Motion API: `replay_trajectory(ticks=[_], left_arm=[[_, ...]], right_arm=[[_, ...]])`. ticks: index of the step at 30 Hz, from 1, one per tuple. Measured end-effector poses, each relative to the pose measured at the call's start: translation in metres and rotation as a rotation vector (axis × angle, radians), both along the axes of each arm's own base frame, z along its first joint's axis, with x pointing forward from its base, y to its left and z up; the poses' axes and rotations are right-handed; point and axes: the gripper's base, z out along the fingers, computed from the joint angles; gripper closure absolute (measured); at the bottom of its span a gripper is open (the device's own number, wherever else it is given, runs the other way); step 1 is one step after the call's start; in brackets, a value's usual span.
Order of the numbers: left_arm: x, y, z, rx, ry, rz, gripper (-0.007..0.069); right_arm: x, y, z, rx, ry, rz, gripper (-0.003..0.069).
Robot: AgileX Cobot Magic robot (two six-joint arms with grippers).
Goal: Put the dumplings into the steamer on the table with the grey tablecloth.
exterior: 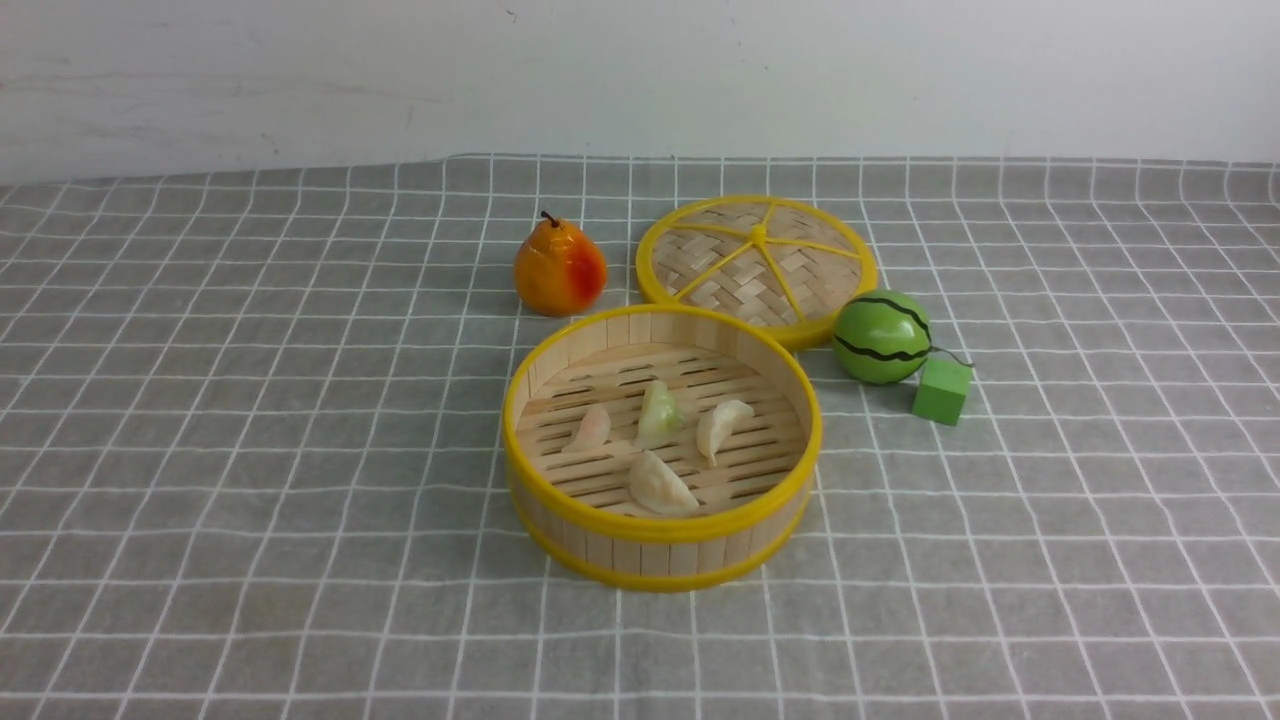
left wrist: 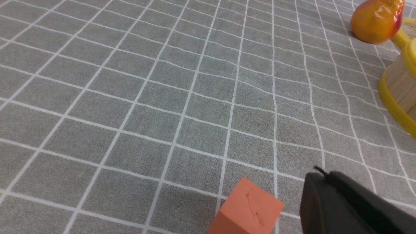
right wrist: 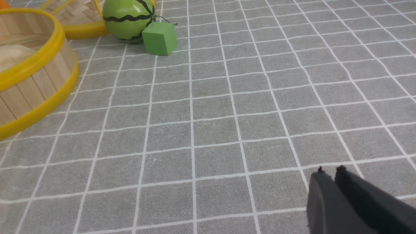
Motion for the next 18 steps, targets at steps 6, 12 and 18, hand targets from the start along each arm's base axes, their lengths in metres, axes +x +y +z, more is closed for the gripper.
replay_trajectory(ticks=[6,12,18], left_arm=[[0.0000,0.0000,0.0000,0.000,0.000,0.000,0.0638],[0.0000,0.0000,0.0000,0.000,0.000,0.000,0.0638],[0.0000,0.0000,0.0000,0.000,0.000,0.000,0.0636]], right_arm=[[0.0000,0.0000,0.0000,0.000,0.000,0.000,0.0600],[0.0000,0.0000,0.0000,0.000,0.000,0.000,0.0597],[0.0000,0.0000,0.0000,0.000,0.000,0.000,0.0589]])
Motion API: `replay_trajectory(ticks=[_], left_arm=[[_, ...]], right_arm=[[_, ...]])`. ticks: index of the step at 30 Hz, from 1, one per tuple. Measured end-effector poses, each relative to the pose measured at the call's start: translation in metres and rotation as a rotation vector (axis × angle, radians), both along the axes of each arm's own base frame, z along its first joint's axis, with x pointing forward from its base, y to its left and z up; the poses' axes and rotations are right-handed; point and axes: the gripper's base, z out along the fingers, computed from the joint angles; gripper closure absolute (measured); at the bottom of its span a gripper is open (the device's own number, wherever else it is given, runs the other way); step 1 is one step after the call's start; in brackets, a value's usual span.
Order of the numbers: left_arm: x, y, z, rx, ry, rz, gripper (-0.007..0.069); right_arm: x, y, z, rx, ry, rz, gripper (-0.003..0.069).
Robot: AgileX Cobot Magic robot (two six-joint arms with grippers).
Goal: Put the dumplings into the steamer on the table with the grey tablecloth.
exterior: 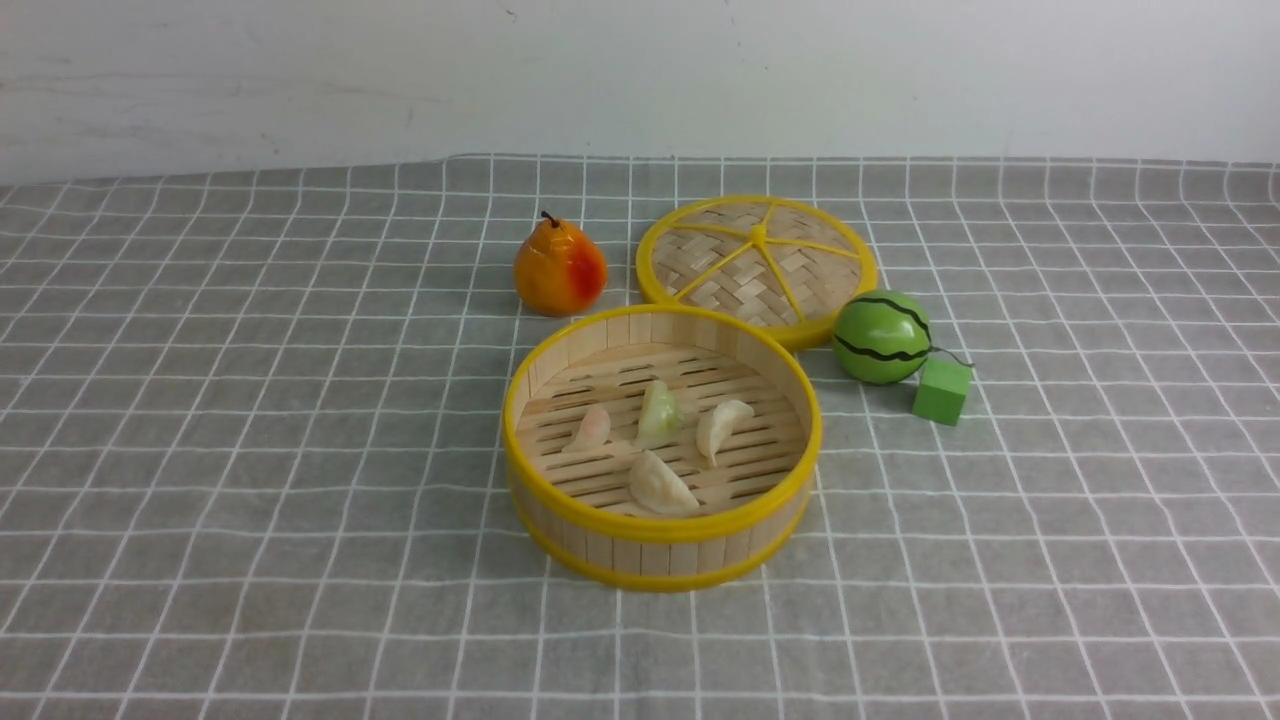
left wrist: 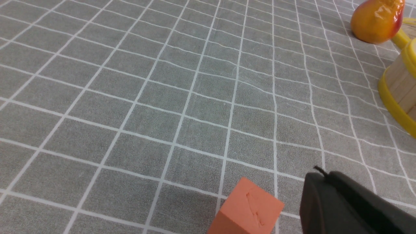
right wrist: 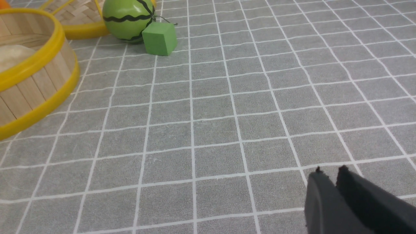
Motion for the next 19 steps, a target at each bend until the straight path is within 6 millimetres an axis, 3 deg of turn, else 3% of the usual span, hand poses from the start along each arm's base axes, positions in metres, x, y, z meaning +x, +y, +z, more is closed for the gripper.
replay_trajectory(ticks=[19], left_arm=[[0.0000,0.0000,0.0000,0.000,0.000,0.000,0.0620]], right_arm=[[0.0000,0.0000,0.0000,0.000,0.000,0.000,0.0561]])
